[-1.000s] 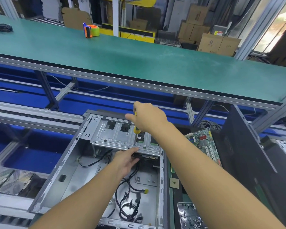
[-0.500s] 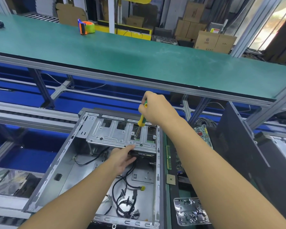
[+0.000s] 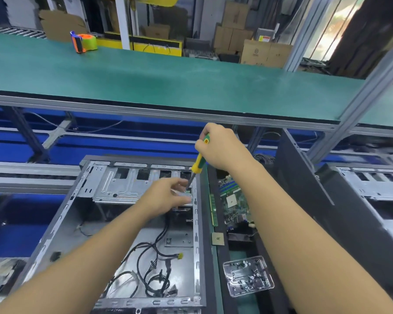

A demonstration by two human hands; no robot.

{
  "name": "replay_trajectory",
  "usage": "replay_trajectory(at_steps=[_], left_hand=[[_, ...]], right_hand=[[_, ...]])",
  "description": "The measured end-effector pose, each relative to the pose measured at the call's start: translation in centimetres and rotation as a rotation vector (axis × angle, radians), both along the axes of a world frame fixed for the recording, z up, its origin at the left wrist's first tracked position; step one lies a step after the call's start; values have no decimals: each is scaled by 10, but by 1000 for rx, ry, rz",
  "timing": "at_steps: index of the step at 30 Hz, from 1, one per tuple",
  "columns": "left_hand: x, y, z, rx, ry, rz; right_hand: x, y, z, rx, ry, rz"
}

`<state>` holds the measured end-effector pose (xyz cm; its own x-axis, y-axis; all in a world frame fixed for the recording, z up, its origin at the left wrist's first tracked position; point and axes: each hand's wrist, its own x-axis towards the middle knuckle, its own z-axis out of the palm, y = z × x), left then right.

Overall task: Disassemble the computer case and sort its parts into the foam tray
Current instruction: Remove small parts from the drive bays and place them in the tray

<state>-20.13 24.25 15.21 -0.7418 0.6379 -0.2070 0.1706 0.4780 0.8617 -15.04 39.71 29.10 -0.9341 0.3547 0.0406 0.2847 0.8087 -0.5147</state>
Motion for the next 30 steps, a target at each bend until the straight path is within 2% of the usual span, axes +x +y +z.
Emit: replay_trajectory(at_steps=[4, 7, 12, 16, 18, 25, 30], left_hand=[[17, 27, -12, 117, -70, 95], [26, 44, -16, 48, -94, 30], [57, 94, -26, -204, 32, -304], [100, 141, -51, -444, 91, -686], [114, 155, -68, -525, 141, -767], [117, 165, -84, -606, 116, -887], [74, 153, -44, -379, 84, -625]], right_hand=[[19, 13, 0, -4, 1, -19], [37, 29, -1, 16, -9, -68], [69, 61, -8, 189, -38, -191], [88, 72, -28, 154, -111, -249], [95, 76, -38, 146, -156, -260], [108, 89, -55, 153, -227, -253], [94, 87, -52, 143, -109, -289]])
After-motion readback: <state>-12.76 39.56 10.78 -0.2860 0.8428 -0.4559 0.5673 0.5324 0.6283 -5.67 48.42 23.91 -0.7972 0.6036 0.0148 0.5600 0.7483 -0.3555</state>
